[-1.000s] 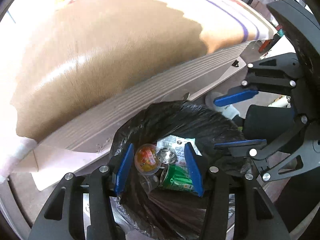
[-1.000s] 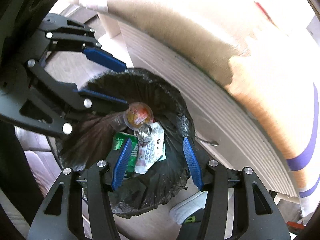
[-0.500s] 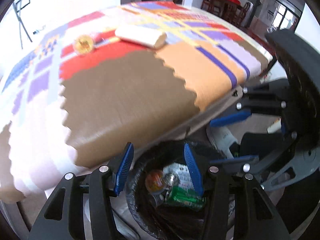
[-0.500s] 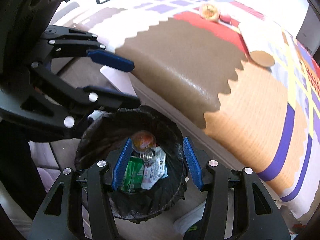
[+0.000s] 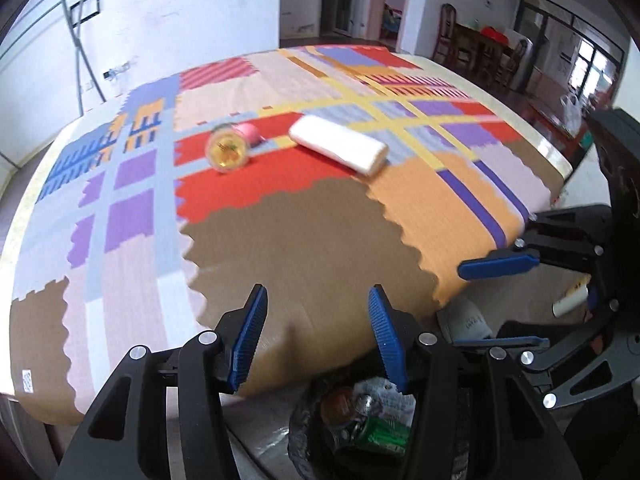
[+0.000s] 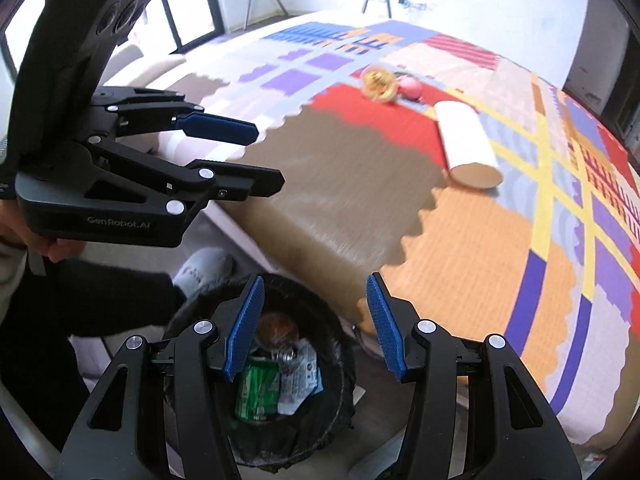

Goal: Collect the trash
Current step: 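Move both tools back over the bed toward the yellow jelly cup and paper tube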

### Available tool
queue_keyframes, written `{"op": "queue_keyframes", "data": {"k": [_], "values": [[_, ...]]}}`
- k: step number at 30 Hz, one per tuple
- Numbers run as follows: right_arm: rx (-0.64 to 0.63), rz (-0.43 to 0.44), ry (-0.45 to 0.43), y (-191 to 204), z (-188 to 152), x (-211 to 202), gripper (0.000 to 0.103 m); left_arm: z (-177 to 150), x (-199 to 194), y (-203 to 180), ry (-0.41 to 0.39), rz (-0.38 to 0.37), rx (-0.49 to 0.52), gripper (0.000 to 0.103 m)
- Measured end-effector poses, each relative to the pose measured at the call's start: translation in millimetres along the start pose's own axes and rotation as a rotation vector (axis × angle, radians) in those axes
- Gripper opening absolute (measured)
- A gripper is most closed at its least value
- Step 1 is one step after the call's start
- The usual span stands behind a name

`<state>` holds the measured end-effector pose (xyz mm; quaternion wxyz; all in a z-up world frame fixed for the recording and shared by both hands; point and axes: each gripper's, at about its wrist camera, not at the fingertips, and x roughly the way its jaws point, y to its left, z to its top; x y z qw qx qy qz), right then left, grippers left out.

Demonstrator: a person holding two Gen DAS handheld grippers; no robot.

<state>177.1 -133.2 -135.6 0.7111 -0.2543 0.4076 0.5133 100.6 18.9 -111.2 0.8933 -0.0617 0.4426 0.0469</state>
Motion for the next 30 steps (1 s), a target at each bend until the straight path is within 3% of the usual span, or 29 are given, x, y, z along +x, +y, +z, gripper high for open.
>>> {"op": "queue_keyframes", "data": {"k": [3,12,30], "values": [[0.021,-0.007,-0.026,-6.3,8.5,-1.5,0.053,9.3,0.3,7.9,-0.015,0.015,-0.031,0.061],[0.101,-0.055,-0.090,-30.6,29.6,-2.4,0.055,35.3,6.6,27.2,-0.053,0.034,-0.121,0.068],[0.217,-0.184,-0.125,-74.0,65.6,26.5,0.056,84.3,52.4,61.6,-0.101,0.152,-0.237,0.073]]}}
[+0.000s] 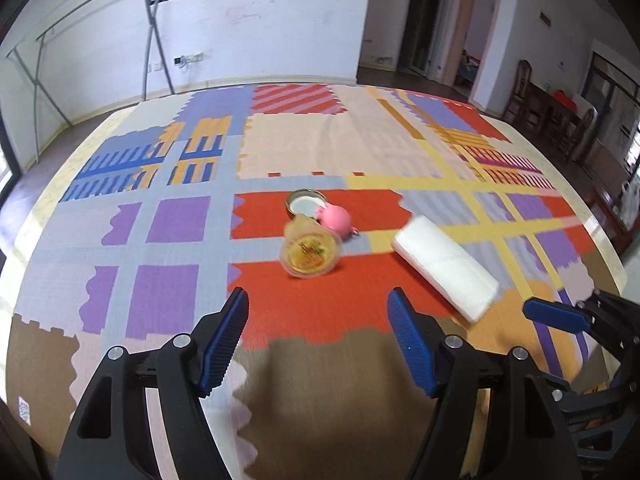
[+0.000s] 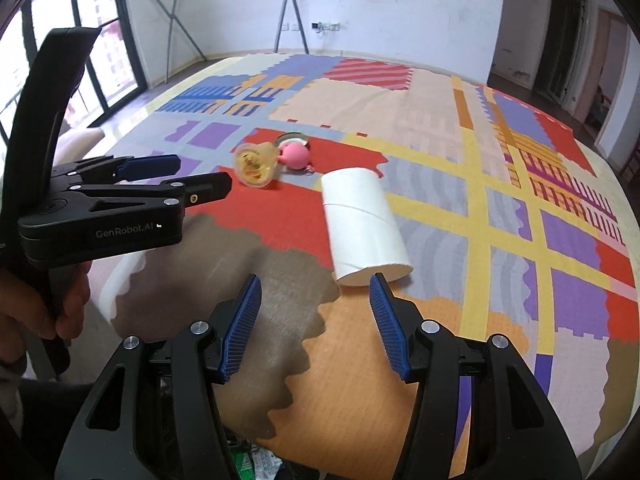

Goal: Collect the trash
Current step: 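Move both tools back over the bed toward the yellow jelly cup and paper tube, then grasp the yellow jelly cup with the left tool while the right tool grasps the white paper tube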

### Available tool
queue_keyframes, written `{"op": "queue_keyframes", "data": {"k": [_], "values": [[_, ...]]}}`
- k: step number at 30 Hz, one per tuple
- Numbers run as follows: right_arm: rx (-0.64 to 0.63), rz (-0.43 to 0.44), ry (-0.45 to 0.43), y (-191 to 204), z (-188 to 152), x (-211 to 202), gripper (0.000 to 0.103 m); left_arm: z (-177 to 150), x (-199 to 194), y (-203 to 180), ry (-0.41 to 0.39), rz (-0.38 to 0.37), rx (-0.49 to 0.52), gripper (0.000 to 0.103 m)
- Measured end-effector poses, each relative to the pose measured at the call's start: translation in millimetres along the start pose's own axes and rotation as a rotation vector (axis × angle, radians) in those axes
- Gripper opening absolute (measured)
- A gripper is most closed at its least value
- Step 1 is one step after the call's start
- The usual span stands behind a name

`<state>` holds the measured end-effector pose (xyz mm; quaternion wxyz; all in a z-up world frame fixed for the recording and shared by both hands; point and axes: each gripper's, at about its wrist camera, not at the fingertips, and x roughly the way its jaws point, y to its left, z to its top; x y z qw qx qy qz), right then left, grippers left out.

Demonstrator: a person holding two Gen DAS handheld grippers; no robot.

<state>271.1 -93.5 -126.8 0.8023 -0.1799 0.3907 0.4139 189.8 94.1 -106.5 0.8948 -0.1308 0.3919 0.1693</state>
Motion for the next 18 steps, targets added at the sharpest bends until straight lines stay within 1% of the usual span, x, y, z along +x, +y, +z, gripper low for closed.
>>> {"op": "queue_keyframes", "data": {"k": [4,9,13,16,18], "values": [[-0.007,-0.033,-0.005,-4.2,5.3,9.8,0.060,7.4,14.0,1.3,-0.024,0.038,0.026,0.073],[-0.005,-0.028,-0.004,-8.1,9.9,21.9,0.060,11.1,30.8,5.7,-0.003,0.020,0.000,0.073],[0.019,-0.029,-0.013,-12.7,16.2,30.5,0.062,12.5,43.0,4.3,0.010,0.031,0.003,0.073],[0.030,-0.044,-0.008,-14.7,19.4,38.9,0.062,12.8,52.1,6.0,0.016,0.043,-0.021,0.073],[0.038,-0.062,0.000,-16.8,20.8,44.1,0.065,12.2,59.5,5.9,0.031,0.050,-0.031,0.073]]}}
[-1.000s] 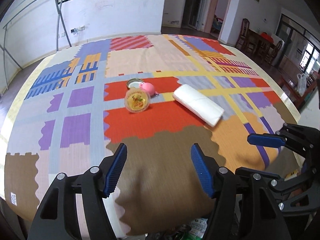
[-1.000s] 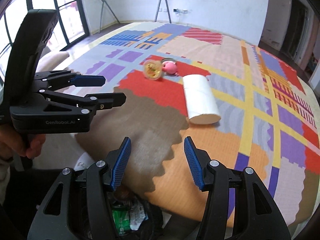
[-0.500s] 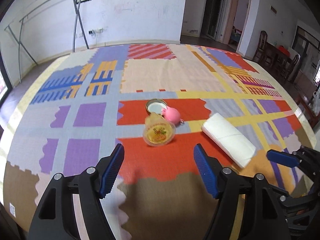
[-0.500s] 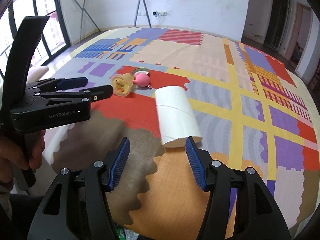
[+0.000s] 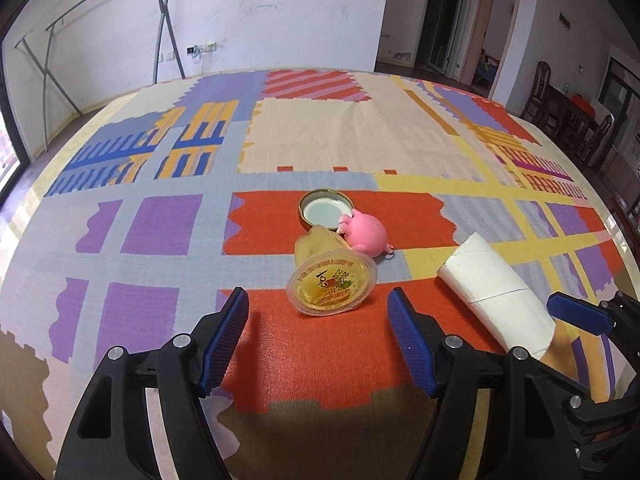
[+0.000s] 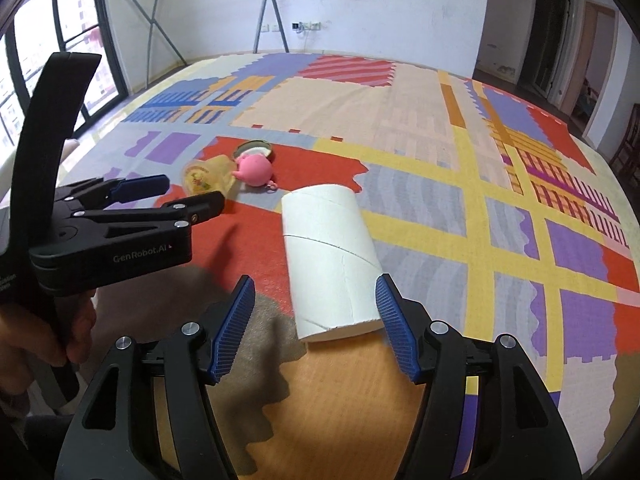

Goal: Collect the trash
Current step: 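Grasp the yellow jelly cup with the left tool while the right tool grasps the white paper tube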

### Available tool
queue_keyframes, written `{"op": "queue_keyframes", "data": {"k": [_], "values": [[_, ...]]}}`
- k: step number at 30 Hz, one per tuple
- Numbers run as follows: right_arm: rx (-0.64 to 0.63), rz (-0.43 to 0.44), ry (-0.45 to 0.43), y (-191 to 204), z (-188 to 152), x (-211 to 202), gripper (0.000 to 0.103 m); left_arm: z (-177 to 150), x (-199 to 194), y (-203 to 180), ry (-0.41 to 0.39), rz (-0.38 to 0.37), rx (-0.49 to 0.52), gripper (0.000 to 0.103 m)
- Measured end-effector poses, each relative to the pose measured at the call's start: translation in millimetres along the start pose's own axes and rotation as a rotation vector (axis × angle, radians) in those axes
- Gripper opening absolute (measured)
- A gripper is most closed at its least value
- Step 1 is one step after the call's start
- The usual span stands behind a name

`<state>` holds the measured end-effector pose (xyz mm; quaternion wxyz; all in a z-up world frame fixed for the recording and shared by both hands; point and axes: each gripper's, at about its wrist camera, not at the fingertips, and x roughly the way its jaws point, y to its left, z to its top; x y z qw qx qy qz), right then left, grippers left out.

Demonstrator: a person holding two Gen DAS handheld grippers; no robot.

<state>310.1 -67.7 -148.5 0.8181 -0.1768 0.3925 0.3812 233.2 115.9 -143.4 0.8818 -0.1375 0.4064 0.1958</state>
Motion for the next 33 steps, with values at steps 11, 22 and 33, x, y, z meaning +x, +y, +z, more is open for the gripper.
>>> {"op": "queue_keyframes", "data": {"k": [11,22,33], "values": [[0.030,-0.039,0.022,-9.3,2.7,16.7,0.070,6.3,14.8,5.2,0.003,0.021,-0.061,0.073],[0.043,-0.020,0.036,-13.2,1.9,17.9,0.060,7.8,10.2,6.0,0.008,-0.004,-0.052,0.047],[0.036,-0.003,0.014,-17.4,5.0,0.9,0.059,5.3,-4.9,7.6,0.012,-0.022,-0.016,0.047]]}}
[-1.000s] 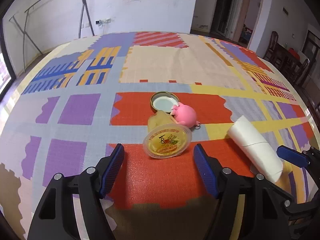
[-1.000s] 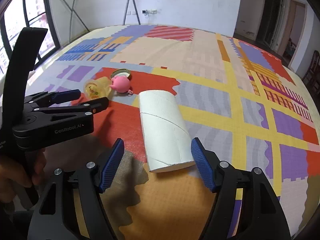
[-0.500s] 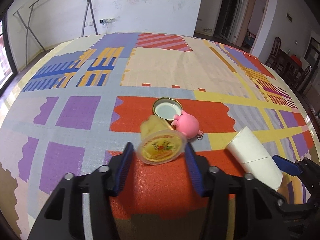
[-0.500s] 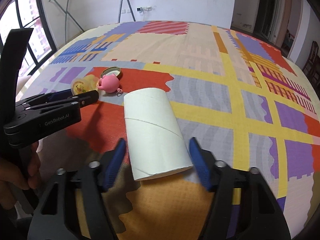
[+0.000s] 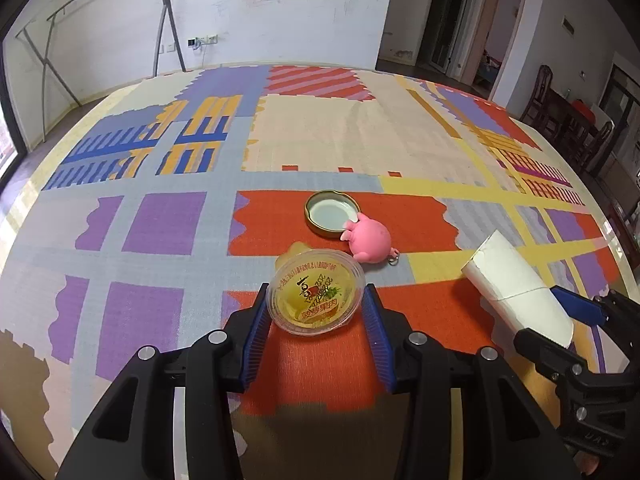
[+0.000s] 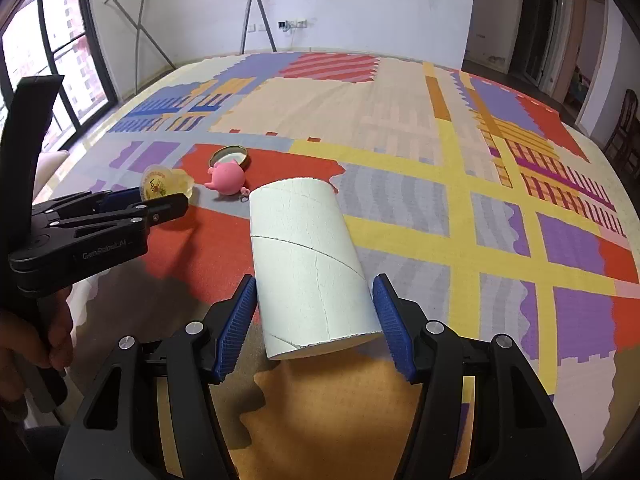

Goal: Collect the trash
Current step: 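Grasp the yellow jelly cup with the left tool while the right tool grasps the white paper tube, then lift the jelly cup and paper tube and carry both toward the bin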

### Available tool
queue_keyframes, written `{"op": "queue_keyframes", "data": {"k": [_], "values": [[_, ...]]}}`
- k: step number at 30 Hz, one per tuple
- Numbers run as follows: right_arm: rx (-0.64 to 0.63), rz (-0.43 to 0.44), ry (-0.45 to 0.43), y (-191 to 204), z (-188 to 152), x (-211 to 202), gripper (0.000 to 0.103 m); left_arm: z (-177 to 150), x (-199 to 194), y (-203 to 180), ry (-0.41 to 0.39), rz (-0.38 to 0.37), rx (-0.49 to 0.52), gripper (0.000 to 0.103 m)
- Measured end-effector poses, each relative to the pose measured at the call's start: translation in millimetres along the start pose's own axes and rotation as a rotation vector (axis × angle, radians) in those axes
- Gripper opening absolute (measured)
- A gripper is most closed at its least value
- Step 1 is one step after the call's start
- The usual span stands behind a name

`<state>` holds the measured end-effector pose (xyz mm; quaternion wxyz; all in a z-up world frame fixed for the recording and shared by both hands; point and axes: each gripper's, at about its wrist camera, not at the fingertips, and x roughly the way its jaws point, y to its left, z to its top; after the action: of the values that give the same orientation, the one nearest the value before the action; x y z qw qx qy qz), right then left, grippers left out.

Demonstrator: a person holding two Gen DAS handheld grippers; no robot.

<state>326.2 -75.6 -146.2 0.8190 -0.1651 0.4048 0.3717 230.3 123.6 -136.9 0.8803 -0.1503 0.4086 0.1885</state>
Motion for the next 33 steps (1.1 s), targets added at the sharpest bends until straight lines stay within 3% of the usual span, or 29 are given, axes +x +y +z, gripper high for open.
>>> {"op": "queue_keyframes", "data": {"k": [7,19,27,33], "values": [[-0.048,0.003,-0.005,2.3,-3.3,-11.6,0.059,-7.2,-13.8,-7.7,-0.003,0.003,0.079,0.046],[-0.166,0.005,-0.014,13.6,-22.5,-41.2,0.059,-29.3,-43.0,-21.4,0.019,-0.064,0.166,0.046],[-0.257,0.030,0.001,26.2,-41.2,-57.8,0.059,-49.3,-63.1,-31.2,0.022,-0.094,0.242,0.045],[-0.250,0.077,0.016,26.2,-50.0,-69.5,0.059,-64.4,-75.3,-34.9,0.034,-0.125,0.281,0.045]]}}
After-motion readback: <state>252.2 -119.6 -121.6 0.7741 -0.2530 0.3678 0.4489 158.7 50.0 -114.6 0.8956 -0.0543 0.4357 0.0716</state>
